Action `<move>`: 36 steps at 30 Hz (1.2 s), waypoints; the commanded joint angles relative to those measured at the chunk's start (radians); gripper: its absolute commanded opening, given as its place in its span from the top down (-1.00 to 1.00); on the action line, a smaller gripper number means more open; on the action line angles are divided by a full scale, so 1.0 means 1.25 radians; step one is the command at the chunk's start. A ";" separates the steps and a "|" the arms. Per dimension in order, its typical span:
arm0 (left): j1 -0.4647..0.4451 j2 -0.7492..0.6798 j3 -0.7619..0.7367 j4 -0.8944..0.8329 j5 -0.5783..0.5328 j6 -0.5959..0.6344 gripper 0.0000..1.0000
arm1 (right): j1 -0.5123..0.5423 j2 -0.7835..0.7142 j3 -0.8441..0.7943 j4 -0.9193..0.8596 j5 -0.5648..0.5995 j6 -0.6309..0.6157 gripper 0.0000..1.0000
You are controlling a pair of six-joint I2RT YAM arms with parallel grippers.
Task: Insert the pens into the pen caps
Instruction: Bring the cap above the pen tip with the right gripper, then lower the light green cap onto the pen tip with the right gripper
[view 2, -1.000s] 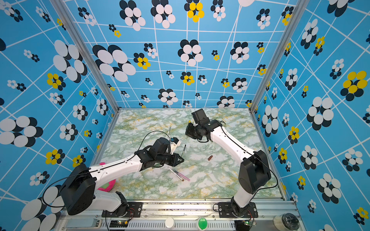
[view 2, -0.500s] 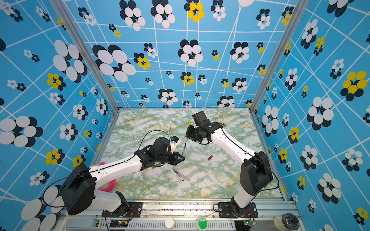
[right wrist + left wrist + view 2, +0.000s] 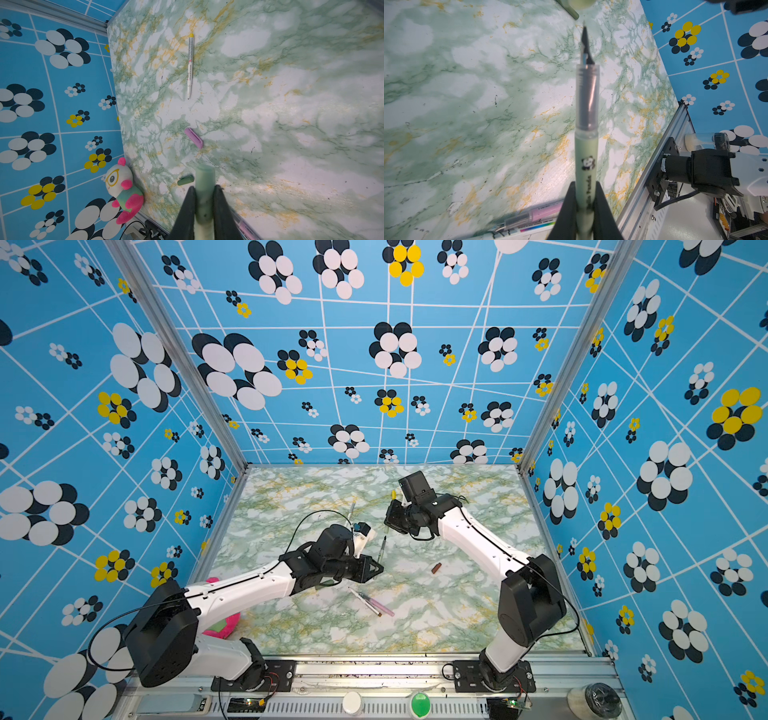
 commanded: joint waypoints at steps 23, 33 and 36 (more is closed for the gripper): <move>0.006 -0.024 0.001 0.019 -0.030 -0.015 1.00 | 0.021 -0.047 -0.046 0.063 0.001 -0.007 0.69; 0.011 -0.026 0.004 0.038 -0.036 -0.029 1.00 | 0.052 -0.061 -0.060 0.084 0.007 -0.024 0.69; 0.015 -0.033 0.004 0.039 -0.040 -0.030 1.00 | 0.059 -0.065 -0.067 0.087 0.019 -0.031 0.69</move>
